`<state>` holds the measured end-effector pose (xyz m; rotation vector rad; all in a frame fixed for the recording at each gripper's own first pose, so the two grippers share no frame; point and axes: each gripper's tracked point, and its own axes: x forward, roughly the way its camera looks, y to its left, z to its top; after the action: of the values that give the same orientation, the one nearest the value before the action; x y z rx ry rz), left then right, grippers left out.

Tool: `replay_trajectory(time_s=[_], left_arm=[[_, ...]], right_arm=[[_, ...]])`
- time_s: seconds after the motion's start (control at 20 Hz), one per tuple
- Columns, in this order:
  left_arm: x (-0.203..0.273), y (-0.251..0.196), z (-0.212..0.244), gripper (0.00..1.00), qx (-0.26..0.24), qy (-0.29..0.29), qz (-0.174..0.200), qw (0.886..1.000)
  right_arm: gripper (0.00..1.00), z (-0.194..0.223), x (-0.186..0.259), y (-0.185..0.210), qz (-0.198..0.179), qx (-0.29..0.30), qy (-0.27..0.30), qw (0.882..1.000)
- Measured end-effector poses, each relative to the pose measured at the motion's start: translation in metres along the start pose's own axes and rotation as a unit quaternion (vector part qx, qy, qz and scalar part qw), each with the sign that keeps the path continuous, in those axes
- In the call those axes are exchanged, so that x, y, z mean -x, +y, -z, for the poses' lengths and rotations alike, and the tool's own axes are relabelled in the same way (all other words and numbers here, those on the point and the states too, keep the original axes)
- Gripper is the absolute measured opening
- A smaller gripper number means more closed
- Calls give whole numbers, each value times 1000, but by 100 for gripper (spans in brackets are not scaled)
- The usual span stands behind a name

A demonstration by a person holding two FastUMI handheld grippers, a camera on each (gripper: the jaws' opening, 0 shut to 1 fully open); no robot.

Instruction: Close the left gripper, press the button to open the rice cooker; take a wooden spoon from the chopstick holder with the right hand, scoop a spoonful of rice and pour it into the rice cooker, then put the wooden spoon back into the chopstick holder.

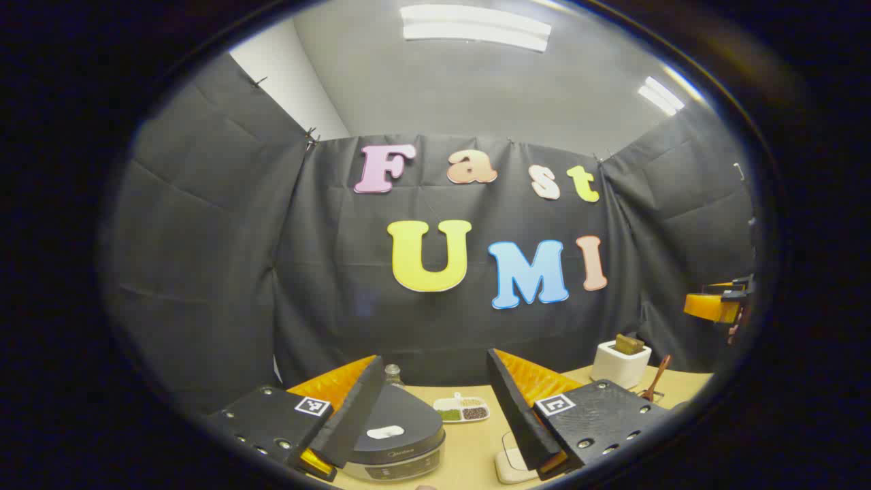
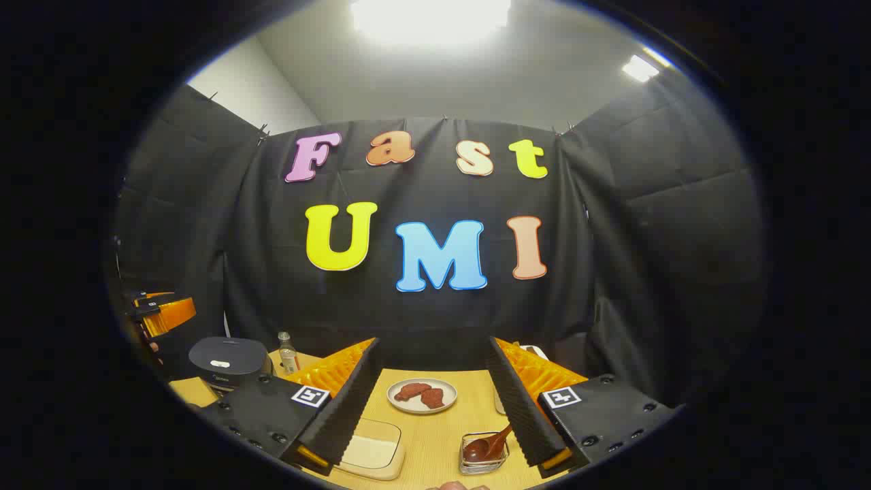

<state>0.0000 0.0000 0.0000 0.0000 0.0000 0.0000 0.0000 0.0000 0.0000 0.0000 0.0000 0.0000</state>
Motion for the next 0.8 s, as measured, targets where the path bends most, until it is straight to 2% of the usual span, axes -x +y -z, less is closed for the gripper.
replay_trajectory(time_s=[0.2,0.55,0.6,0.8], left_arm=[[-3,-5,6,93,7,3,1,1000],[1,-15,10,91,0,-6,13,1000],[1,-16,11,93,1,-5,12,1000],[-1,-20,25,91,16,9,19,1000]], right_arm=[[98,2,1,-3,3,-3,3,1000],[98,5,8,-7,6,-1,4,1000],[98,4,8,-6,6,-1,2,1000],[97,4,9,-5,5,5,-3,1000]])
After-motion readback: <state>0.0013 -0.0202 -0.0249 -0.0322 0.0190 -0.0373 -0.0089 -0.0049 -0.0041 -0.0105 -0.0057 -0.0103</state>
